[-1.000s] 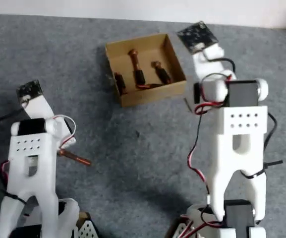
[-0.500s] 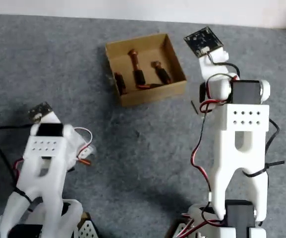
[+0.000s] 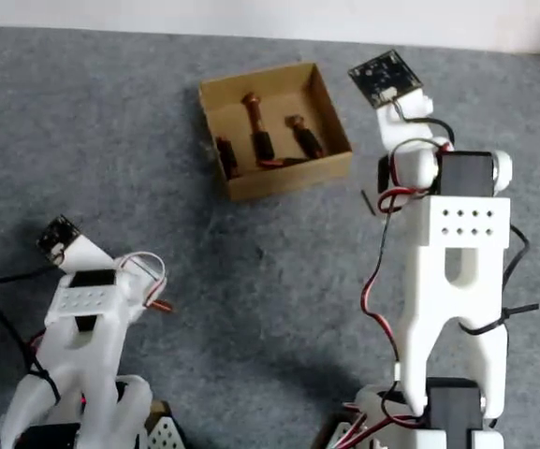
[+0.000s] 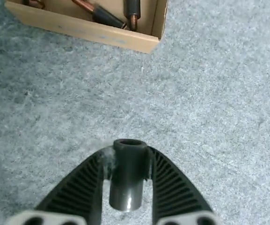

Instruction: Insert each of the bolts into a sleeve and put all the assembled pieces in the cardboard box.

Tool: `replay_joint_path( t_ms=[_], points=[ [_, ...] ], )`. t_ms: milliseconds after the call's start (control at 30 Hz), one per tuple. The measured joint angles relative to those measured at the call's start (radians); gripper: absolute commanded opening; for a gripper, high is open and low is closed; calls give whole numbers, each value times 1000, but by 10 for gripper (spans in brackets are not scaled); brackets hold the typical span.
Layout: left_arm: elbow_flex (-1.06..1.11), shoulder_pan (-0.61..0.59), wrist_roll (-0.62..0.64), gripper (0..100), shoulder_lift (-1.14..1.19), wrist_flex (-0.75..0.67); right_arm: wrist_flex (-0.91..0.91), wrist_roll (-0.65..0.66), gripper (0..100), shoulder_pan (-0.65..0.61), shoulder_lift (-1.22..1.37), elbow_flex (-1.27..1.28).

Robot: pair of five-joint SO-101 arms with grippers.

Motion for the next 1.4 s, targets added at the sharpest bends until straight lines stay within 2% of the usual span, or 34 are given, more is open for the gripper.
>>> replay_joint_path(
  t_ms=[467, 600, 700, 800, 900, 967, 1200, 1300, 1400],
  points=[
    [43, -8, -2, 263, -9, -21, 31, 0, 5, 31, 0, 0],
    [44, -55, -2, 261, -9, -21, 31, 0, 5, 28, 0, 0],
    [46, -101, 3, 179, -9, -38, 31, 0, 5, 32, 0, 0],
    [46, -124, 5, 9, -9, -41, 31, 0, 5, 32, 0, 0],
    [46, -132, -2, 33, -9, -48, 46, 0, 5, 32, 0, 0],
    [46, -132, -23, 3, -9, -52, 55, 0, 5, 32, 0, 0],
    [51, -132, -40, 6, -9, -52, 64, 0, 5, 32, 0, 0],
    [31, -132, -91, 6, -3, -48, 64, 0, 5, 32, 0, 0],
    [-54, -110, -206, 6, 6, 25, 64, 0, 5, 32, -3, 0]
  ],
)
